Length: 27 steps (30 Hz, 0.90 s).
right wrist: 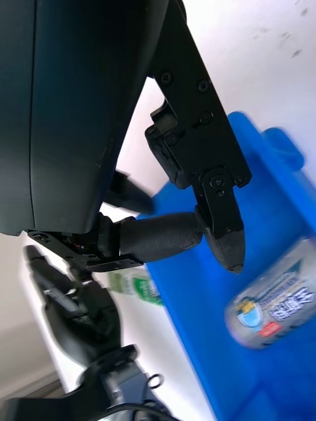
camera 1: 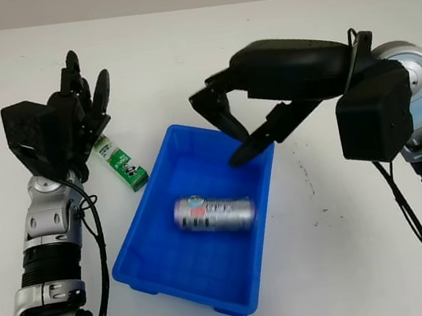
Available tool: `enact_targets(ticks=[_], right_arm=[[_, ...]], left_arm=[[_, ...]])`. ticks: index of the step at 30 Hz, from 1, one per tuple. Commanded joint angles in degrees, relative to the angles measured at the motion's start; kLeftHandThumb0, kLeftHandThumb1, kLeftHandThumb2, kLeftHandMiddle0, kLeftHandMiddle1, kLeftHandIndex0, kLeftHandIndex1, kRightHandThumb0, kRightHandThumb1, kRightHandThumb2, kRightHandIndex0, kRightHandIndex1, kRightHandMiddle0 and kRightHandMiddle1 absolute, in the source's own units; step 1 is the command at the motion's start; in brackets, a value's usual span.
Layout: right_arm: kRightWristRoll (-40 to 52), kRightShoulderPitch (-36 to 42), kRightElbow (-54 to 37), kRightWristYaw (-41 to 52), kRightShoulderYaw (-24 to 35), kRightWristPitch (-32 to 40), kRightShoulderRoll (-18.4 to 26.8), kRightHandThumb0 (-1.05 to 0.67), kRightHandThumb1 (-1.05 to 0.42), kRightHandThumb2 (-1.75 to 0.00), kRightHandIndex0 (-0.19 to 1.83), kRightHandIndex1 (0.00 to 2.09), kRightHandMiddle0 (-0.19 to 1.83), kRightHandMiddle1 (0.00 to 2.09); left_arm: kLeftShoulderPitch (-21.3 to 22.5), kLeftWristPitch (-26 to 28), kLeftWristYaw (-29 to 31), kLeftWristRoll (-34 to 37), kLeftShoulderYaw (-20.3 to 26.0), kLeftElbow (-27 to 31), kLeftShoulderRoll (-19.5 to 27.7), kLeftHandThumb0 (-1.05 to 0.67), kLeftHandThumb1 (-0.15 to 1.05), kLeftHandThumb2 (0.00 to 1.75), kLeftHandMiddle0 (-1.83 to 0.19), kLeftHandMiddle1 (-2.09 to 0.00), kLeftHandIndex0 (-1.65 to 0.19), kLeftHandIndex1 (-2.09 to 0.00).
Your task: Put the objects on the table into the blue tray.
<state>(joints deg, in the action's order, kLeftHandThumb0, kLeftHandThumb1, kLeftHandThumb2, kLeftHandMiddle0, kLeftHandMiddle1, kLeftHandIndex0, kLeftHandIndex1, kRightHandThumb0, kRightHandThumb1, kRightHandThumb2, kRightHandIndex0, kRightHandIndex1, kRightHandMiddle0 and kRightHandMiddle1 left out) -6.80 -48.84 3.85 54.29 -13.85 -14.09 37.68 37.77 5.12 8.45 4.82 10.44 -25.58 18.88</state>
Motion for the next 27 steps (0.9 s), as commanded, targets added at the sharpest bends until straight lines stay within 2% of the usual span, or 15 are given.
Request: enact_targets(ticks=[1, 5, 10, 13, 16, 21, 27], right_arm=[[1.0, -0.8, -1.3, 0.5, 0.6, 0.5, 0.1, -0.94, -1.05, -0.54, 0.03, 0.19, 0.02, 0.30], [3.8, 0.1, 1.2, -3.1, 4.0, -1.1, -1.7, -0.93, -1.05, -0.57, -0.02, 0.13, -0.01, 0.28], [4.7, 0.5, 8.7, -12.3, 9.3, -0.4, -4.0, -0.91, -1.05, -0.74, -0.05, 0.10, -0.09, 0.25], [7.5, 0.0, 15.2, -16.3, 12.9, 5.3, -5.6, -0.86, -1.05, -0.75, -0.13, 0.05, -0.18, 0.20], [9.0, -0.4, 21.3, -20.8, 15.8, 10.4, -7.0, -0.87, -1.05, -0.73, -0.19, 0.01, -0.19, 0.04], [12.5, -0.9, 29.2, -28.0, 20.6, 17.6, -9.8, -0.87, -1.05, -0.74, -0.19, 0.00, -0.19, 0.00], [13.0, 1.1, 30.1, -34.5, 22.7, 23.3, -11.7, -0.79, -1.05, -0.79, -0.19, 0.00, -0.19, 0.00]], left_arm=[[-0.2, 0.2, -0.3, -0.1, -0.2, 1.0, -0.1, -0.72, 1.05, 0.49, 0.19, -0.04, 0.18, -0.05], [-0.4, 0.2, -0.2, -0.2, -0.4, 1.2, 0.0, -0.72, 1.05, 0.50, 0.19, -0.04, 0.18, -0.05], [-0.5, -0.2, -0.6, -0.1, -0.3, 1.0, -0.2, -0.72, 1.05, 0.49, 0.19, -0.05, 0.18, -0.05], [-0.4, -0.4, -0.7, -0.3, -0.4, 0.7, 0.0, -0.71, 1.05, 0.50, 0.19, -0.05, 0.18, -0.05], [-0.3, -0.5, -0.5, -0.2, -0.3, 0.5, 0.1, -0.72, 1.05, 0.50, 0.19, -0.05, 0.18, -0.05], [-0.3, -0.2, -0.2, 0.1, -0.2, 0.6, 0.2, -0.72, 1.05, 0.50, 0.19, -0.05, 0.18, -0.05], [-0.3, 0.0, 0.2, -0.1, -0.3, 0.7, 0.5, -0.72, 1.05, 0.50, 0.19, -0.05, 0.18, -0.06]])
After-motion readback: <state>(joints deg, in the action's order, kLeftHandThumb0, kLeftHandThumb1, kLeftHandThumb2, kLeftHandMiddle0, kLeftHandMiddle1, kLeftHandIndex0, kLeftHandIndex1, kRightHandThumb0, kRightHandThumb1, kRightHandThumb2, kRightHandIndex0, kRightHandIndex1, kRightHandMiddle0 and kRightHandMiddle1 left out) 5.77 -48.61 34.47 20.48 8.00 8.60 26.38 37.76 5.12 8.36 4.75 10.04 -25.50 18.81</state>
